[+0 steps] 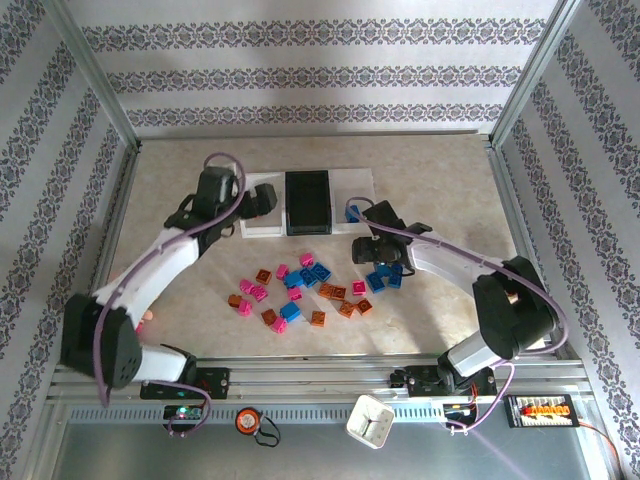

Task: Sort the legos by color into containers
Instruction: Pick up the lego from the center of the table.

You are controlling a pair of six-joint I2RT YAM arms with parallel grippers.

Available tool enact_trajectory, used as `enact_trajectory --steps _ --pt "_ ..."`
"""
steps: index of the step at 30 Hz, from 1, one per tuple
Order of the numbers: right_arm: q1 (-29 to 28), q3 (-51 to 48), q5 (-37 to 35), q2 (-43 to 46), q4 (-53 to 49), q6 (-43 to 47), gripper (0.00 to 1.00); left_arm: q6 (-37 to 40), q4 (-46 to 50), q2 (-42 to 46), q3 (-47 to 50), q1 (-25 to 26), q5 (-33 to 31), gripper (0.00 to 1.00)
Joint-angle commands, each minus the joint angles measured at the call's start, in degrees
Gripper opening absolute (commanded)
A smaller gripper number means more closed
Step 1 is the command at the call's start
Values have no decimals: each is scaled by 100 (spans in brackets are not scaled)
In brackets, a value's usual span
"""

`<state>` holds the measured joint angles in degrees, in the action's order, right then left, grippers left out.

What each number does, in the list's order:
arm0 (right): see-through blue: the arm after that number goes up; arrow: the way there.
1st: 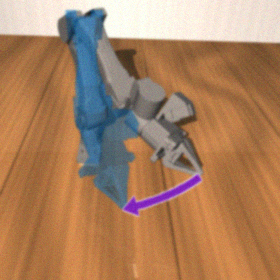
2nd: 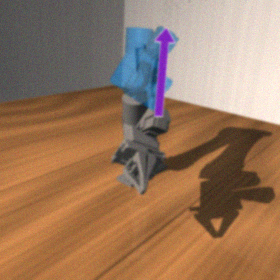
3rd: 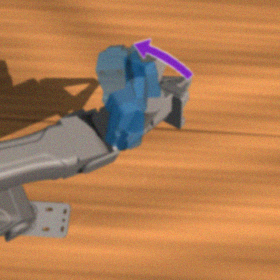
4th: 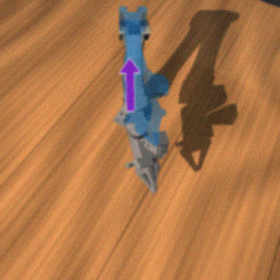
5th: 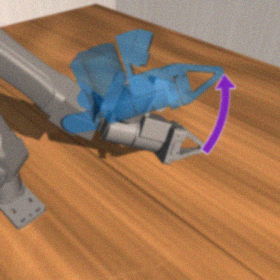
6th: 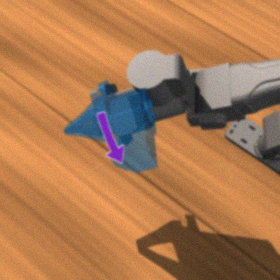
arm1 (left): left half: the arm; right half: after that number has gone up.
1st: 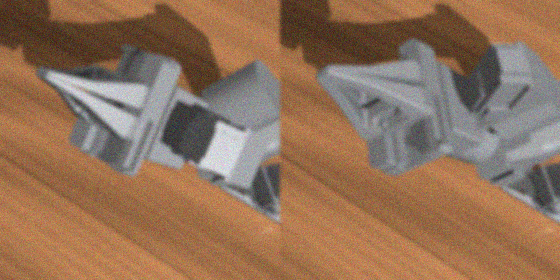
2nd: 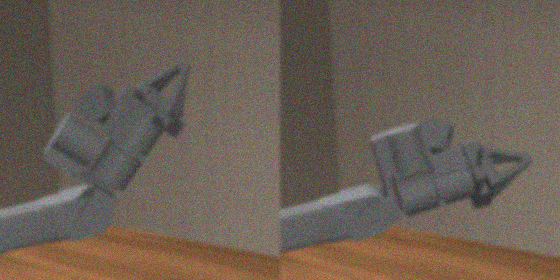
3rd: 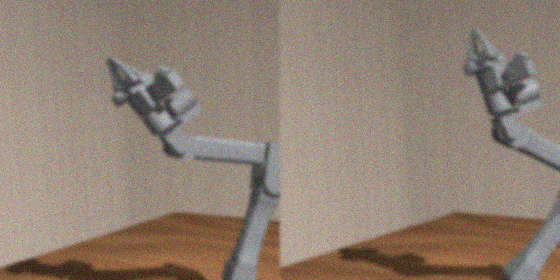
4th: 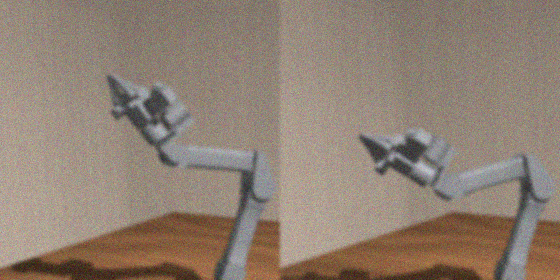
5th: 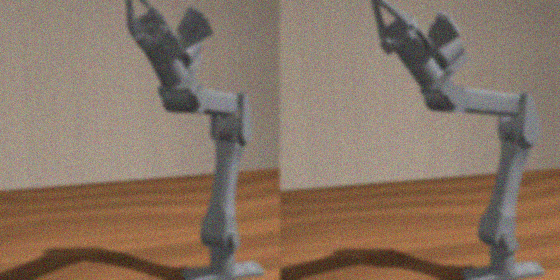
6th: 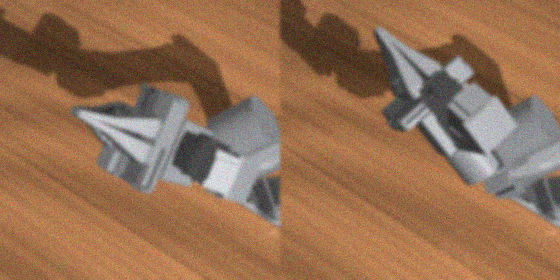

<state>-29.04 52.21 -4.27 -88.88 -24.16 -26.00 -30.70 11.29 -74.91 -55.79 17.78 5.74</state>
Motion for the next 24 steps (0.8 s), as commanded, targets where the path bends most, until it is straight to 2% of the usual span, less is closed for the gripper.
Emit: enact_trajectory --steps 1,8,11,15,20,24 --pt "-40 223 -448 -188 -474 266 71 -534 -437 577 876 74 355 100" --pt "-93 307 -605 -449 -655 358 55 -631 -210 1479 1768 85 314 100" --pt "-161 329 -697 -578 -668 369 51 -601 -123 1585 1870 84 242 100" --pt "-205 453 -825 -788 -739 376 39 -566 -75 1573 1853 85 219 100" --pt "-302 522 -867 -340 -623 480 26 -527 -39 1551 1825 85 243 100" --pt "-305 841 -753 220 -533 620 23 -500 -23 1563 1865 81 303 100"
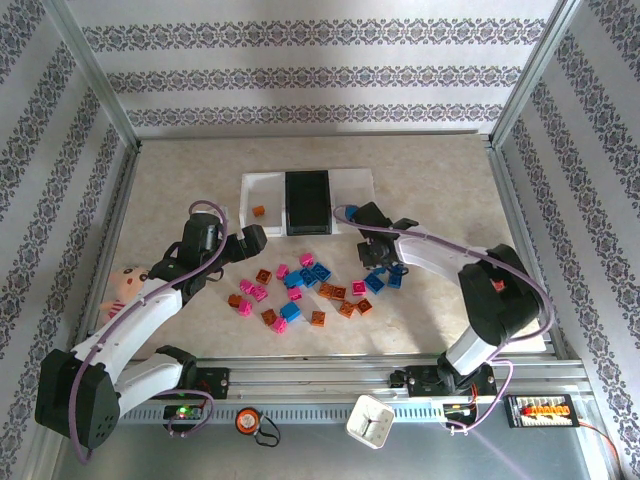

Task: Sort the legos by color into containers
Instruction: Pick up the lego from the center of the table, then place the lego in the container.

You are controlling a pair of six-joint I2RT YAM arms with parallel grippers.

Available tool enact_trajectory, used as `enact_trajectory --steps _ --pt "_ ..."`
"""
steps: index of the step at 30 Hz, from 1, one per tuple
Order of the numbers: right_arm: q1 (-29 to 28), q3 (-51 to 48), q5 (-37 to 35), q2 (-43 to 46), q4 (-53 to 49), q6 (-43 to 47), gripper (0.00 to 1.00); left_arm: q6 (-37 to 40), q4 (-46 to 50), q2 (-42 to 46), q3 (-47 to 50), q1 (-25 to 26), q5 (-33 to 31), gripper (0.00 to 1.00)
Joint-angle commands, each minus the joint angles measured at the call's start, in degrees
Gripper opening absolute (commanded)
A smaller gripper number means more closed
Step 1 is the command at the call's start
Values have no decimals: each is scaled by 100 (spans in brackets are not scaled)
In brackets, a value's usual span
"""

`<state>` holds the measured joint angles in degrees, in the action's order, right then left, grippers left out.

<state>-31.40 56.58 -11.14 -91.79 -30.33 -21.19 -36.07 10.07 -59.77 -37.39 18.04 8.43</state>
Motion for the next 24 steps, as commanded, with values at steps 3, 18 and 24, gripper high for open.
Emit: enact_trajectory --steps 3,18,24 --pt "50 784 -39 560 268 177 23 7 125 80 107 53 58 100" --pt "704 3698 -21 -2254 444 218 25 -63 799 705 430 58 -2 100" --pt "751 4262 45 -2708 231 195 53 -85 974 950 593 44 -121 100"
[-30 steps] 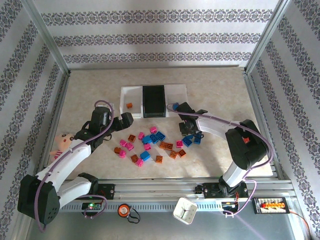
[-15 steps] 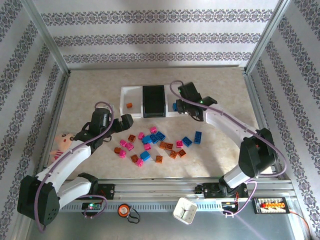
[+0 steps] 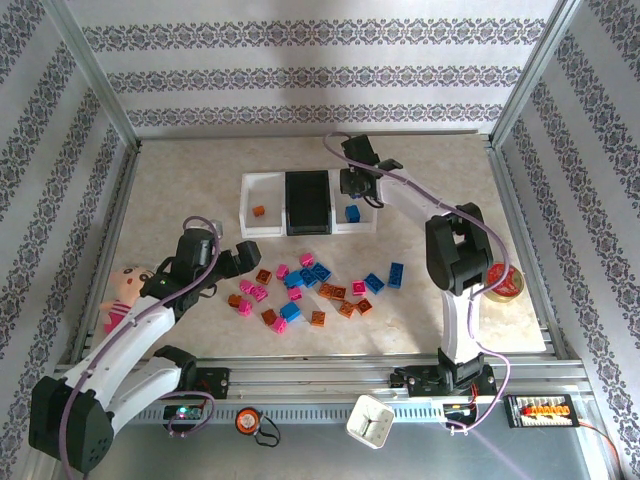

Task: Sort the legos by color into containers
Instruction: Place the lego in the container, then pick up the lego from the center of the table.

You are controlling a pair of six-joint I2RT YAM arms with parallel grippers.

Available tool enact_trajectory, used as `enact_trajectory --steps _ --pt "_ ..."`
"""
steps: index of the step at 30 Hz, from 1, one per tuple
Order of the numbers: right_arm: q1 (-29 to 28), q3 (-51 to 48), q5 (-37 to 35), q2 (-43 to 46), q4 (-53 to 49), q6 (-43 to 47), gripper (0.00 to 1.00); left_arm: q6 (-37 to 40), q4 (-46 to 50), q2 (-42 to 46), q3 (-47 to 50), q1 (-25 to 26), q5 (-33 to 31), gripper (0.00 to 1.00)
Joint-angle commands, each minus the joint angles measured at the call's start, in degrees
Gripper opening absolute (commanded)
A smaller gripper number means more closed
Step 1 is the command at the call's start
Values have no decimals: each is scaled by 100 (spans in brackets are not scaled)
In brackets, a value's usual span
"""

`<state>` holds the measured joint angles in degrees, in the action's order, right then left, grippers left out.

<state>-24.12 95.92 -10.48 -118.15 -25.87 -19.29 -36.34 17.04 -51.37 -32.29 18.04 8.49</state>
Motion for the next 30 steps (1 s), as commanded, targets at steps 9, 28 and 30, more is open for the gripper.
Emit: enact_trajectory --steps 9,28,30 --pt "-483 -1195 66 1376 327 21 70 -106 317 152 61 48 -158 100" --pt "-2357 -3281 327 2118 1021 -462 71 -251 238 337 273 30 -253 100" --pt "-2343 -3239 343 2028 1036 -459 71 -276 256 429 357 26 -265 100"
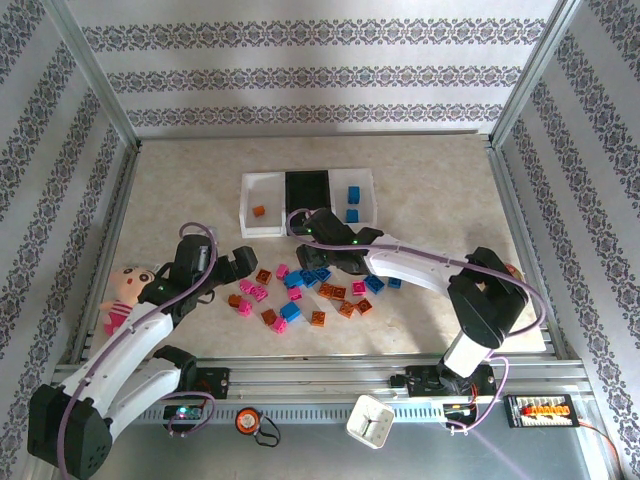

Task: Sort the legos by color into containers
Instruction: Pick up the lego from the center of the table.

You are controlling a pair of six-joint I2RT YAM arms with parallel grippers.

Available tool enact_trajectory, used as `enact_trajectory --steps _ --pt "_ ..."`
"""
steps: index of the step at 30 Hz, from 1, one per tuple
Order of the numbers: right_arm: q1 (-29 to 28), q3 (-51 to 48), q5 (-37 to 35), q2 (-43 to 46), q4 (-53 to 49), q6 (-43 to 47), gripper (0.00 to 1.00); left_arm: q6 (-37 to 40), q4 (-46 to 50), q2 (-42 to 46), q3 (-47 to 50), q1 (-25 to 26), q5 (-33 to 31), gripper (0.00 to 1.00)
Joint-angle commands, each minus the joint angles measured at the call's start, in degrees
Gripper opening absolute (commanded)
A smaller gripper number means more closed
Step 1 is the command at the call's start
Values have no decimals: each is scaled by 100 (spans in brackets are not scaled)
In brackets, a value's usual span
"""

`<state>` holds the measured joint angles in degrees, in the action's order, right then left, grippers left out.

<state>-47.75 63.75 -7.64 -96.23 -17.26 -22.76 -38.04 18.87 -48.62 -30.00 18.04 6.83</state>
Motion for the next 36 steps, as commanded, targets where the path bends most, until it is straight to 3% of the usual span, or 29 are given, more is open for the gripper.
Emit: enact_trajectory --steps 1,20,36 --pt "20 3 72 -213 176 -114 71 -130 87 205 167 31 -119 100" --pt "211 683 442 -1219 36 50 68 -246 -37 299 418 32 -50 100" --pt "196 1026 892 -1697 -107 193 50 -230 -51 274 454 26 -41 100"
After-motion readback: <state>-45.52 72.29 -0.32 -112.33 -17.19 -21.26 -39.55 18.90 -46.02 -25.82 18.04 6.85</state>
